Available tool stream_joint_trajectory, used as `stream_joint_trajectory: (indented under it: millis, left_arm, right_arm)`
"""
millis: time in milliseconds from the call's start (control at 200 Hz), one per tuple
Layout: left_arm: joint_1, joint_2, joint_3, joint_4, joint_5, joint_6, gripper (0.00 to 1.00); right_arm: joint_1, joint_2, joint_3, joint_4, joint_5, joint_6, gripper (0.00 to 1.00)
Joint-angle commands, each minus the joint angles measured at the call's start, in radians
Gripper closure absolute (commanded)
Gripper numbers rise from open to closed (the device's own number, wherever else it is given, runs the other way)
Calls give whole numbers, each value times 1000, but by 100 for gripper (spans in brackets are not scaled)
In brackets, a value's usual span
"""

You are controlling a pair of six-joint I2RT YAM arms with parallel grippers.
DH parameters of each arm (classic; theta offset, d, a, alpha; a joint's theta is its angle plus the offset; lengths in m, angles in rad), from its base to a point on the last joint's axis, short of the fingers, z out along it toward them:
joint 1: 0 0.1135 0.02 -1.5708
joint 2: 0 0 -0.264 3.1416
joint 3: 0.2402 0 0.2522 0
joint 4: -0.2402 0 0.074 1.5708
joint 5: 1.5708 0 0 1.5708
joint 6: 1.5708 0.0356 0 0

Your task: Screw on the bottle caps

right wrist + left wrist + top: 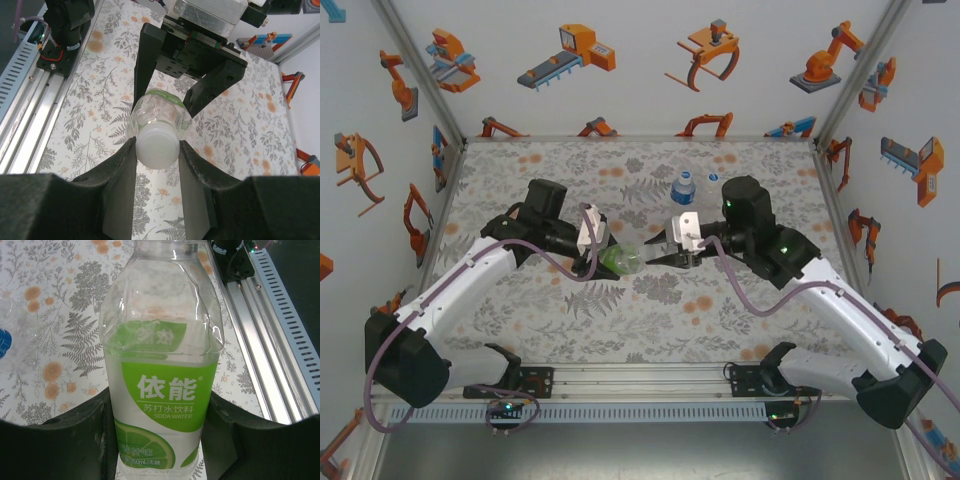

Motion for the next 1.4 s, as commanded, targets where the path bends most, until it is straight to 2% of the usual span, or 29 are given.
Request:
stream_joint_trajectory:
  millis: [0,180,320,431,521,676,821,941,1031,1162,1392]
  left_arm:
    - [7,-5,35,-13,44,22,100]
    - [7,-7,35,-14,51,24,100]
    - [6,-8,38,-13,54,23,100]
    - [7,-17,25,33,29,-16,100]
    - [9,-27,0,105,-31,-75,100]
    - [10,-31,-19,167,-128,-129,100]
    - [8,-26,-25,200,-186,-160,100]
    - [8,-25,-32,220,-210,-176,100]
    - [7,-24,-32,222,-224,-180,100]
    - [1,-16,-31,222,-256,-183,100]
    - [-2,-11,-28,209,-260,-175,100]
  right_arm:
    - [9,-30,-6,-11,-47,-50,100]
    - [9,-29,-42,2,-46,-23,100]
    - [9,-14,-69,93,46,158,100]
    - [9,-8,-121,229,194,443,100]
    - [9,-13,-182,341,383,732,100]
    - [9,-7,-224,374,620,1199,100]
    - [8,27,-188,268,695,1630,100]
    - [9,74,-156,192,675,1872,100]
    - [8,97,-123,115,673,1948,100]
    - [8,96,-130,148,681,2036,100]
    - [-1,107,-77,102,669,1906,100]
